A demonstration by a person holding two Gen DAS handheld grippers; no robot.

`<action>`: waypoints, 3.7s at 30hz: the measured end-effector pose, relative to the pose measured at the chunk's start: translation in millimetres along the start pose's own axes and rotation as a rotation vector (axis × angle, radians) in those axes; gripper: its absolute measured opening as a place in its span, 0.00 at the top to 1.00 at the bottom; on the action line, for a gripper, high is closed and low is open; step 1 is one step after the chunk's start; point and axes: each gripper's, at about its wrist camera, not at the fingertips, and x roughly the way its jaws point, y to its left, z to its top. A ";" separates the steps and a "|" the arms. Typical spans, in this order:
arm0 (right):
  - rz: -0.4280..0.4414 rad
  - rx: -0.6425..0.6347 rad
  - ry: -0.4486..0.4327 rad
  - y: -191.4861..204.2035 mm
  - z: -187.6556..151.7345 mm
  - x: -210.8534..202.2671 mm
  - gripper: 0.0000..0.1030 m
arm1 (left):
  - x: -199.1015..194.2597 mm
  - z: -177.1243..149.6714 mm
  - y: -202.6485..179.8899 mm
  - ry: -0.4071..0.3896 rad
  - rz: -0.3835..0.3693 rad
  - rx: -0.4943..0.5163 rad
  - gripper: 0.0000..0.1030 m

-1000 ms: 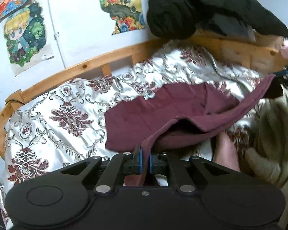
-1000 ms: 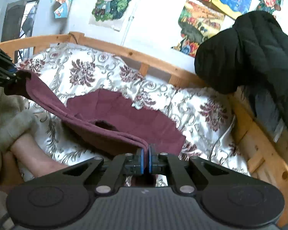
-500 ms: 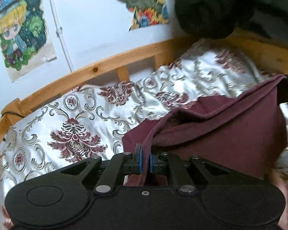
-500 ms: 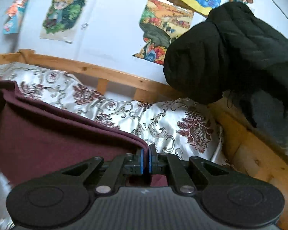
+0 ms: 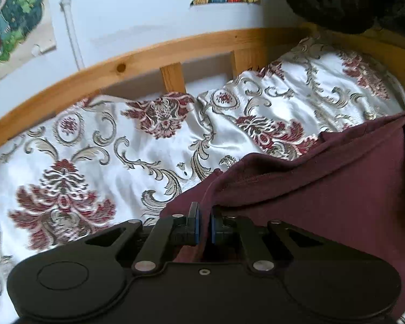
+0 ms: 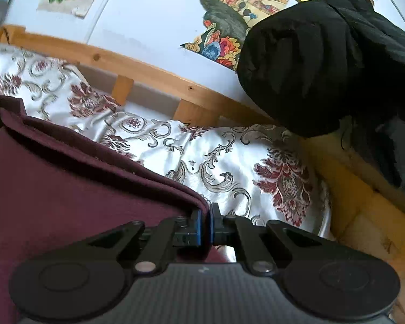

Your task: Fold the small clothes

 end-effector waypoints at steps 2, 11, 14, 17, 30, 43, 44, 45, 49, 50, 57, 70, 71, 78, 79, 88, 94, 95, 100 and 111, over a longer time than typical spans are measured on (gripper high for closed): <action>0.004 -0.004 0.018 5.0 -2.3 13.3 0.93 | 13.7 -2.7 2.0 0.019 -0.009 -0.019 0.91; 0.029 0.021 0.090 8.8 -15.0 29.8 0.69 | 25.0 -18.5 36.3 0.065 -0.120 -0.298 0.72; 0.048 0.036 0.095 5.3 -17.3 27.9 0.45 | 16.6 -20.1 38.5 0.053 -0.131 -0.311 0.52; 0.059 0.059 0.105 0.8 -18.0 26.6 0.20 | 6.5 -22.0 40.9 0.038 -0.105 -0.316 0.29; 0.114 0.105 0.200 -5.3 -23.7 25.0 0.02 | 12.5 -37.0 36.8 0.143 -0.057 -0.278 0.16; 0.134 0.185 0.263 -15.4 -34.8 39.8 0.28 | 20.5 -28.9 43.8 0.050 -0.053 -0.297 0.22; 0.134 0.186 0.261 -15.5 -35.4 40.1 0.28 | 22.1 -26.7 42.3 0.032 -0.070 -0.281 0.25; 0.137 0.186 0.257 -15.5 -36.0 40.5 0.28 | 24.0 -25.7 40.2 0.021 -0.080 -0.264 0.28; 0.132 0.178 0.253 -13.9 -36.1 44.0 0.56 | 39.4 -27.5 33.3 0.060 -0.069 -0.201 0.62; 0.133 0.181 0.254 -13.7 -36.2 44.8 0.69 | 41.9 -29.6 34.3 0.064 -0.068 -0.201 0.78; 0.102 0.242 0.199 -21.3 -32.5 42.3 0.96 | 31.9 -30.1 57.0 -0.050 -0.114 -0.352 0.96; 0.048 0.169 0.200 -14.5 -35.3 54.7 0.96 | 42.5 -39.6 57.0 -0.037 -0.086 -0.352 0.95; 0.051 0.173 0.211 -14.5 -36.4 55.7 0.96 | 42.2 -39.9 56.1 -0.037 -0.085 -0.346 0.94; 0.050 0.189 0.217 -17.0 -37.2 49.1 0.77 | 41.2 -40.9 58.9 0.000 -0.129 -0.424 0.60; 0.052 0.190 0.214 -18.3 -36.1 47.7 0.71 | 38.7 -40.7 59.4 0.001 -0.131 -0.433 0.55; 0.040 0.226 0.165 -24.2 -29.1 21.4 0.10 | -11.7 -40.7 55.2 -0.011 -0.068 -0.457 0.01; 0.074 0.288 0.168 -25.6 -28.5 -7.3 0.00 | -42.9 -56.6 42.3 0.074 -0.083 -0.450 0.01; 0.081 0.293 0.173 -25.4 -28.9 -11.8 0.00 | -48.1 -58.9 39.4 0.085 -0.087 -0.453 0.01; 0.090 0.309 0.168 -27.4 -28.8 -38.5 0.00 | -75.5 -71.8 21.6 0.129 -0.104 -0.439 0.01; 0.064 0.476 0.209 -54.7 -39.1 -60.7 0.00 | -96.3 -98.8 16.0 0.235 -0.085 -0.517 0.01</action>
